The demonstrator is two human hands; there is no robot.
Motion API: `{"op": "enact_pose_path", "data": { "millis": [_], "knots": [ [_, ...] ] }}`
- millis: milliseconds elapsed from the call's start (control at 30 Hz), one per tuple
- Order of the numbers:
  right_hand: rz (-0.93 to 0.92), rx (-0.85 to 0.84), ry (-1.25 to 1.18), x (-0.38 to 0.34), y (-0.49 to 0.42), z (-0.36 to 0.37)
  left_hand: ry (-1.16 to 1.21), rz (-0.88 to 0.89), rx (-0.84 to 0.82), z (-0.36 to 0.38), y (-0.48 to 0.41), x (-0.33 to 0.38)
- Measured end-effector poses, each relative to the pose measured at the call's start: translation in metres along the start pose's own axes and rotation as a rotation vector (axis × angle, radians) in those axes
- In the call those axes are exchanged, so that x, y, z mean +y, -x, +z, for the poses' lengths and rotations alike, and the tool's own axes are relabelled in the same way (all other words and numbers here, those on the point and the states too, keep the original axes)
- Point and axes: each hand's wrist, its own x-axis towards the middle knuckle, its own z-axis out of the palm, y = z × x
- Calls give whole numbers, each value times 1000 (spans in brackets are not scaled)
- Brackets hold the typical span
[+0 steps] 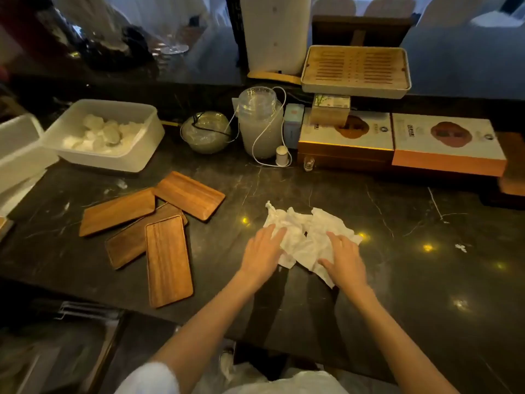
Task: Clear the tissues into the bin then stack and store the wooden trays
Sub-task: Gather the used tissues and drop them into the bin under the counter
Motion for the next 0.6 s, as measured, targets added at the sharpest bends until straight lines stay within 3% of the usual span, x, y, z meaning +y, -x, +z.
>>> {"op": "enact_pose_path", "data": {
  "millis": [267,433,600],
  "knots": [
    [5,-74,145,8,14,20,-118,67,-103,39,-44,19],
    [59,31,-112,27,33,18,-29,49,119,39,-32,20],
    [120,145,-388,48,51,12,292,-84,306,41,20,17]
  ]
}}
